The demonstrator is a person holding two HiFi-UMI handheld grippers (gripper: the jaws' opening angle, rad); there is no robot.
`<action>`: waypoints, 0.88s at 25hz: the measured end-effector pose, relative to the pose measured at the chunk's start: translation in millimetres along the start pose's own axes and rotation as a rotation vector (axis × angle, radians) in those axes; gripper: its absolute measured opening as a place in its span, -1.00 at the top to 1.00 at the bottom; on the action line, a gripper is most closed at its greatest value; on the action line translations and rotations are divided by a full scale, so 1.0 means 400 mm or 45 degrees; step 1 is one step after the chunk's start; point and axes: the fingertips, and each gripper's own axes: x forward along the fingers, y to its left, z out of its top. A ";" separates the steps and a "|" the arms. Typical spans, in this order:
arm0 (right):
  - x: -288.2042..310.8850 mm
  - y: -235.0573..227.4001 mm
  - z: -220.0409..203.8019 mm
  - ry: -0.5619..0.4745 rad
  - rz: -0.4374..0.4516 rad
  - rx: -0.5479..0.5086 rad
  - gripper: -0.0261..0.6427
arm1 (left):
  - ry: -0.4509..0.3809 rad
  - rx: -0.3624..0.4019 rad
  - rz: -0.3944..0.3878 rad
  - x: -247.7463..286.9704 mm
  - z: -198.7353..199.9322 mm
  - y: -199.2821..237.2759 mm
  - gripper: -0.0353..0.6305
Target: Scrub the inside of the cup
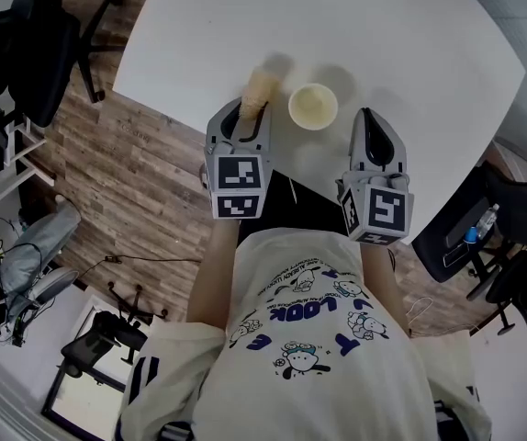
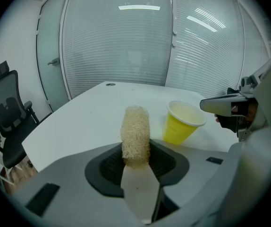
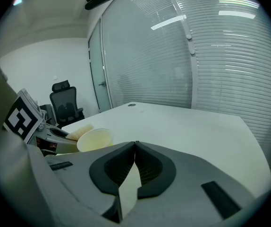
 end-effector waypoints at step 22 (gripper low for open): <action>0.017 0.068 -0.089 0.173 0.333 -0.171 0.69 | 0.009 0.033 -0.062 0.014 0.003 -0.009 0.42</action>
